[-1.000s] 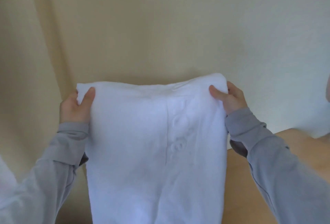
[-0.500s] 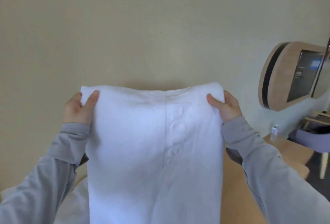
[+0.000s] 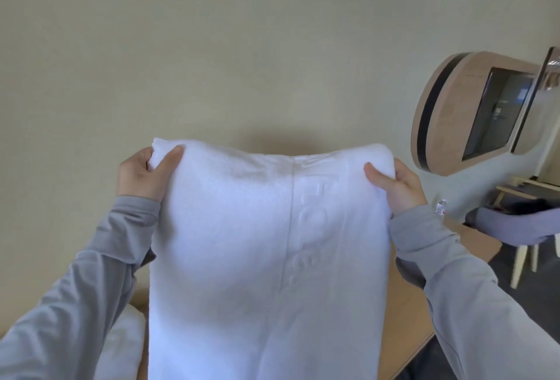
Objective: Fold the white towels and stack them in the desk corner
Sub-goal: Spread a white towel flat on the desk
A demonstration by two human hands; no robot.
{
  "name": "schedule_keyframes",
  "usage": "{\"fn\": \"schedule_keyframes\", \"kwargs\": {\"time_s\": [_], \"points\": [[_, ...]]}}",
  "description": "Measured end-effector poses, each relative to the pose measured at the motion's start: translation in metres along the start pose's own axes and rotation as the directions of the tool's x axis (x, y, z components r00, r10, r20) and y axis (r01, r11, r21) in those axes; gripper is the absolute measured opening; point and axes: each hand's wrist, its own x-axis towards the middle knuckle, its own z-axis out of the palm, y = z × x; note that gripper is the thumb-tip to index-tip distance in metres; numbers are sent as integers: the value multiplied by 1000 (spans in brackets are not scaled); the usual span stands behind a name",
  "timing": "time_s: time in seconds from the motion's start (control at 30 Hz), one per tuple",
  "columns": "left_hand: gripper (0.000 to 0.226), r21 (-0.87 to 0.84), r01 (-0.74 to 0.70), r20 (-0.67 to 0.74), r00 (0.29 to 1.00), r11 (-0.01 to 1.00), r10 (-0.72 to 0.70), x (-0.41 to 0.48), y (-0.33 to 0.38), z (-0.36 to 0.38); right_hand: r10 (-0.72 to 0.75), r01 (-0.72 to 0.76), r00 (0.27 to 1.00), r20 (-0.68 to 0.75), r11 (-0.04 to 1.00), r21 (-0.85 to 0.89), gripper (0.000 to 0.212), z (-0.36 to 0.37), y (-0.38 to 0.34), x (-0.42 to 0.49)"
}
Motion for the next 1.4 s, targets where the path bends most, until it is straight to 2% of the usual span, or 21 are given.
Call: {"fn": "schedule_keyframes", "kwargs": {"time_s": [0.2, 0.3, 0.37, 0.43, 0.53, 0.63, 0.73, 0.8, 0.87, 0.97, 1.03, 1.1, 1.13, 1.2, 1.27, 1.33, 1.4], "points": [[54, 159, -35, 154, 988, 987, 11, 22, -24, 83, 133, -131, 984, -122, 991, 23, 13, -40, 56, 34], [55, 299, 16, 270, 958, 954, -100, 33, -57, 137, 221, -221, 959, -175, 975, 16, 6, -56, 102, 56], [44, 407, 67, 335, 917, 911, -217, 38, -89, 178, 290, -284, 936, -199, 957, 58, 7, -65, 139, 69], [55, 498, 125, 366, 867, 858, -339, 36, -131, 221, 380, -379, 900, -215, 924, 45, 16, -75, 178, 81], [62, 638, 167, 412, 751, 752, -517, 18, -192, 278, 570, -578, 781, -256, 815, 54, 28, -88, 239, 95], [75, 687, 175, 453, 655, 705, -604, -22, -235, 319, 695, -720, 635, -336, 690, 67, 45, -94, 289, 103], [69, 631, 154, 508, 658, 760, -555, -94, -252, 338, 775, -802, 514, -366, 586, 115, 61, -98, 325, 113], [68, 571, 172, 585, 600, 803, -545, -158, -251, 342, 849, -840, 426, -314, 499, 211, 58, -101, 340, 124], [75, 565, 218, 617, 530, 796, -582, -224, -248, 341, 893, -881, 372, -251, 425, 206, 50, -104, 352, 137], [98, 679, 247, 536, 476, 691, -697, -307, -243, 345, 935, -943, 301, -186, 320, 86, 48, -109, 365, 156], [112, 747, 277, 449, 459, 604, -767, -337, -238, 361, 955, -963, 265, -132, 269, 15, 38, -109, 368, 165], [114, 769, 341, 336, 505, 541, -795, -350, -234, 386, 970, -974, 228, -87, 225, -37, 25, -110, 374, 168], [111, 766, 383, 271, 537, 517, -799, -352, -233, 398, 976, -977, 211, -55, 209, -28, 24, -112, 379, 169], [96, 767, 409, 189, 592, 494, -783, -354, -235, 412, 984, -983, 163, 71, 155, 102, 34, -119, 383, 173], [74, 756, 412, 163, 635, 509, -755, -352, -240, 415, 958, -965, 183, 223, 132, 227, 42, -132, 388, 182], [55, 688, 492, 125, 644, 533, -755, -341, -237, 409, 952, -948, 186, 244, 108, 301, 56, -157, 401, 194], [40, 630, 559, 74, 648, 540, -758, -325, -230, 397, 964, -939, 102, 247, 11, 343, 76, -189, 417, 200]]}}
